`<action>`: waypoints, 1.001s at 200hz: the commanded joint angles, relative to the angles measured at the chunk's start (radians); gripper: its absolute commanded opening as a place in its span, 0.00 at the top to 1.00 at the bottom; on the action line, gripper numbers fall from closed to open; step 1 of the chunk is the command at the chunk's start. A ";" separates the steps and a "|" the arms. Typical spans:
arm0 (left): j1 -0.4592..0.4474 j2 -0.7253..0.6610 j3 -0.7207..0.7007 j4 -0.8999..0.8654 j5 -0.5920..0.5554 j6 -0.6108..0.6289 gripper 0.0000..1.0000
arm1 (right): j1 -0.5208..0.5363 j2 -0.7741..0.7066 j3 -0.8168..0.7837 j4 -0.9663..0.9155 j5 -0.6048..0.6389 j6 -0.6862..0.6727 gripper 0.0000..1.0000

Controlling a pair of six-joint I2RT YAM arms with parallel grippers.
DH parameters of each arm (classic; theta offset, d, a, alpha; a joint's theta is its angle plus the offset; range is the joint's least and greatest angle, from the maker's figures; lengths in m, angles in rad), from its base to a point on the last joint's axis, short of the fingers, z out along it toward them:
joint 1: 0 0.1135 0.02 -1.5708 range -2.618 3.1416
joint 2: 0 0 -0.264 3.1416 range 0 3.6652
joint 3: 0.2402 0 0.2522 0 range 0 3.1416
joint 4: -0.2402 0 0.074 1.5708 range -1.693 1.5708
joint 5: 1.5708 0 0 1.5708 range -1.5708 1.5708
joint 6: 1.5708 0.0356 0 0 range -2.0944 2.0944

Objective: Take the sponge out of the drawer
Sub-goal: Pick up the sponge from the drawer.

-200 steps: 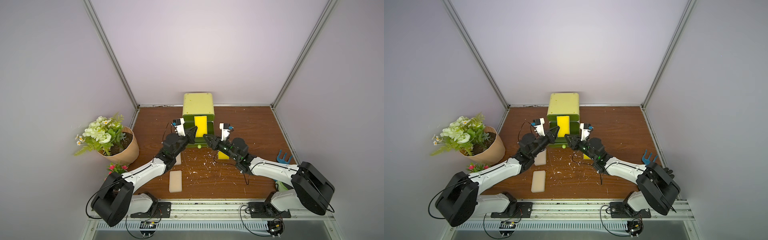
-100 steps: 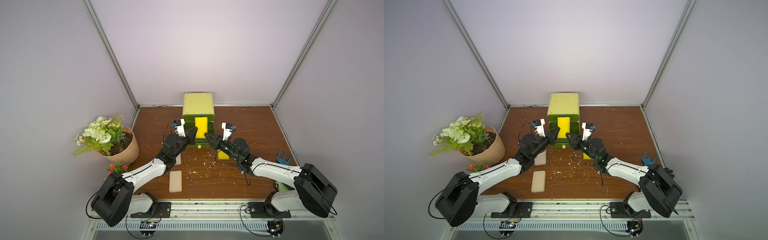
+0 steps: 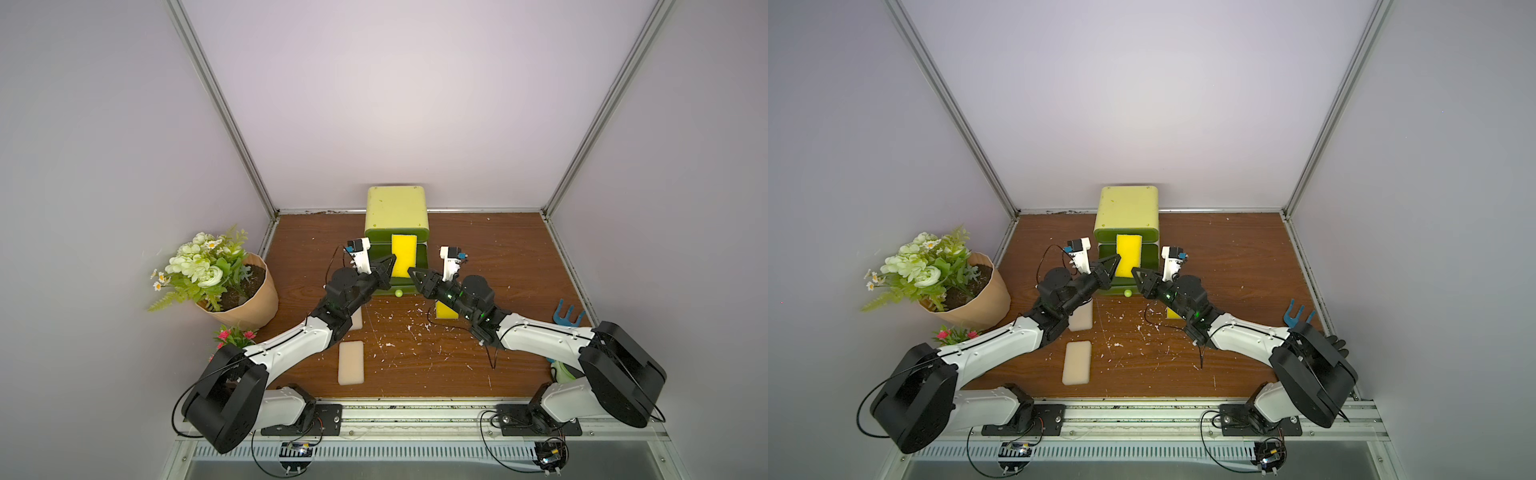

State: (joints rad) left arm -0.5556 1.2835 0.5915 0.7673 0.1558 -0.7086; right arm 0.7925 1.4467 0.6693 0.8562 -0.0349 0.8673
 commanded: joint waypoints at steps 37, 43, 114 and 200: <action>-0.009 -0.010 -0.004 0.042 0.027 -0.004 0.89 | -0.002 0.020 0.046 0.096 -0.054 0.030 0.81; -0.010 -0.007 -0.004 0.042 0.027 -0.004 0.87 | -0.002 0.019 0.044 0.096 -0.055 0.030 0.84; -0.009 0.008 0.012 0.022 0.033 0.012 0.45 | -0.021 -0.053 0.005 0.026 -0.047 -0.004 0.98; -0.009 -0.048 0.017 -0.093 -0.051 0.085 0.21 | -0.071 -0.305 -0.055 -0.408 -0.194 -0.136 1.00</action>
State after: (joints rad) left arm -0.5568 1.2751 0.5915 0.7078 0.1463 -0.6617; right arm 0.7284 1.2278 0.6373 0.6163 -0.1566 0.8055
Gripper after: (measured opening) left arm 0.771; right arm 0.081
